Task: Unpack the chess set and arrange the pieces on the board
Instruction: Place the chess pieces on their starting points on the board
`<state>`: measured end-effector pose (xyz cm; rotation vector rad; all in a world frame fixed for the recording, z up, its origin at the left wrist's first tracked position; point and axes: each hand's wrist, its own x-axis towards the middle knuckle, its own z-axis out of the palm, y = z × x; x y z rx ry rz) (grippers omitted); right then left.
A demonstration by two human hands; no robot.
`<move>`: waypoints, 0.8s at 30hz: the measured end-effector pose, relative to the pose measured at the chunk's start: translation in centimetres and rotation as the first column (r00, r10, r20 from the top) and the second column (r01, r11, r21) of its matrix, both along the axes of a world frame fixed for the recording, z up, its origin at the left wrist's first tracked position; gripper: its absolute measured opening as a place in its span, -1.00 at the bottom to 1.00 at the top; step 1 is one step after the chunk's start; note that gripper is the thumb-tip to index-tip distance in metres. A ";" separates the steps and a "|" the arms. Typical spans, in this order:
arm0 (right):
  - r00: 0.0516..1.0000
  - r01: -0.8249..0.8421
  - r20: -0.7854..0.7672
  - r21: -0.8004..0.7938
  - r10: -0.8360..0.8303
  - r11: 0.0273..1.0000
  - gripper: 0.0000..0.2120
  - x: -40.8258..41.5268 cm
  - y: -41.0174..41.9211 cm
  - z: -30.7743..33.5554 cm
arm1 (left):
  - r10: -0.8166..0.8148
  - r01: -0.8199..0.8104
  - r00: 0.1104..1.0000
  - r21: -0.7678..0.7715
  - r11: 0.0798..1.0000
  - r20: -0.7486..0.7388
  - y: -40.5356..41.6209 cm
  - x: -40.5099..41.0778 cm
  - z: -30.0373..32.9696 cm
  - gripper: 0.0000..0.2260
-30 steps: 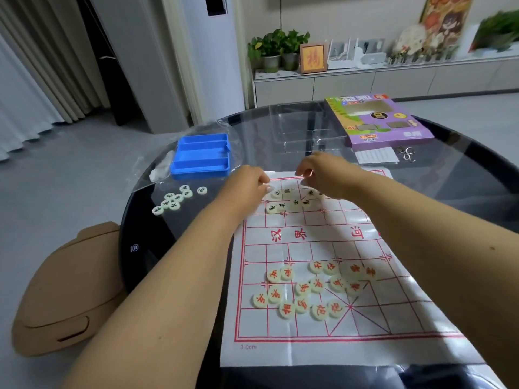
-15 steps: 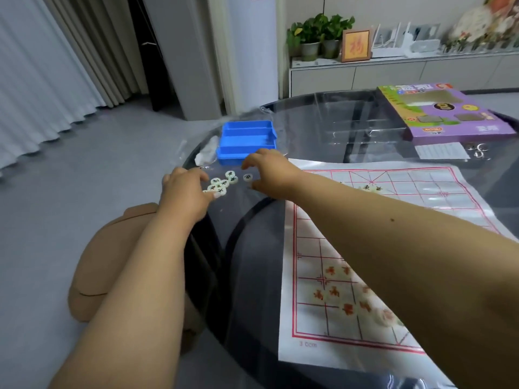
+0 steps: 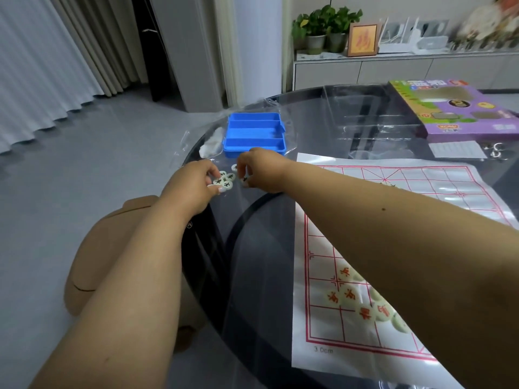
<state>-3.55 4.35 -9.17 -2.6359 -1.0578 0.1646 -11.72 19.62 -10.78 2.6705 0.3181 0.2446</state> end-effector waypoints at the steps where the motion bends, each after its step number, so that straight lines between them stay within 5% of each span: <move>1: 1.000 -0.004 0.001 -0.010 0.004 1.000 -0.78 -0.1 -0.2 0.1 | 0.005 -0.005 1.000 -0.004 1.000 0.002 -0.1 0.0 0.0 -0.82; 10: 0.999 -0.008 0.032 -0.110 0.011 0.994 -0.72 -1.6 -0.5 0.5 | 0.016 -0.012 0.993 0.040 0.999 -0.113 -1.0 -0.1 1.0 -0.90; 14: 0.996 -0.018 0.083 -0.114 0.028 0.993 -0.72 -2.1 -0.6 0.0 | 0.016 0.000 0.987 0.098 0.995 -0.162 -1.1 -0.1 1.1 -0.76; 24: 0.996 0.034 0.083 -0.017 -0.033 0.999 -0.77 -2.6 -3.9 1.1 | -0.019 0.020 1.000 0.037 0.999 -0.012 -5.3 -0.9 3.1 -0.83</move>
